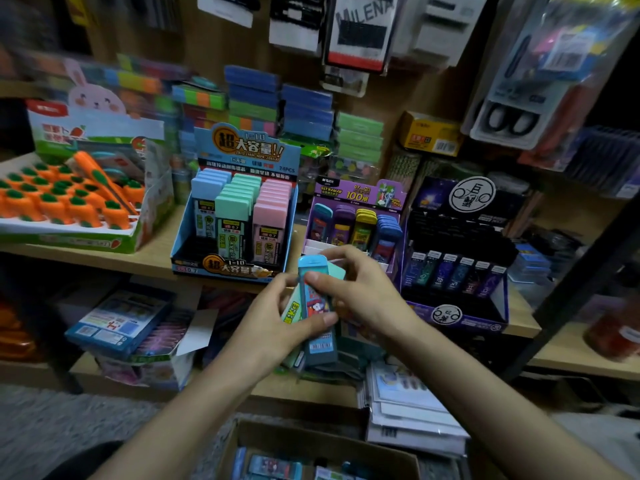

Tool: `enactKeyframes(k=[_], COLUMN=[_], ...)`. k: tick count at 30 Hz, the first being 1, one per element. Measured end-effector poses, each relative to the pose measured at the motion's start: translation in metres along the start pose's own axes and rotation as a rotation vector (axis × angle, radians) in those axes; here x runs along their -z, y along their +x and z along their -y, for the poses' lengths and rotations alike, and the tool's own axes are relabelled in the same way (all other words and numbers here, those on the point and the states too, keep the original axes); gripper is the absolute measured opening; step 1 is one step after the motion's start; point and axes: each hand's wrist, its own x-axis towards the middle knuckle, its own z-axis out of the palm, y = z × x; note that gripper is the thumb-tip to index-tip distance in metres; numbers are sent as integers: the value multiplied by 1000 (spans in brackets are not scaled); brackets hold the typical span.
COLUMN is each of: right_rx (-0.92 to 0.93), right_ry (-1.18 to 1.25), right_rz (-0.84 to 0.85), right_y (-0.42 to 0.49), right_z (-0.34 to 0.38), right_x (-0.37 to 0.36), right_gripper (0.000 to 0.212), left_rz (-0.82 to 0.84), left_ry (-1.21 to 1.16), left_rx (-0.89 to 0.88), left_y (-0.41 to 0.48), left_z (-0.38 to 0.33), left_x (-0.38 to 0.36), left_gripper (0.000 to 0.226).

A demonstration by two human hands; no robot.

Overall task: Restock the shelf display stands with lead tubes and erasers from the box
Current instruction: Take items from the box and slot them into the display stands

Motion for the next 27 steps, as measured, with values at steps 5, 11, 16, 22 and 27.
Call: enactKeyframes(k=[5,11,16,22,27], right_rx=[51,212,344,441,544], right_ry=[-7,-23,-314,-531,-751], right_rz=[-83,-301,-320,-248,-169], right_y=[12,54,95,121,128], right_z=[19,54,58,38,19], right_x=[17,49,45,33,33], right_gripper=[16,22,28,26,29], left_rz=[-93,-248,-279,-278,-286], left_ry=[3,-21,-21,-31,-45], left_rx=[-15,15,-19,-15,-36], left_y=[0,5,10,9,6], left_z=[1,2,-1,-4,-7], left_x=[2,18,28,34,38], left_gripper=[40,9,9,4,10])
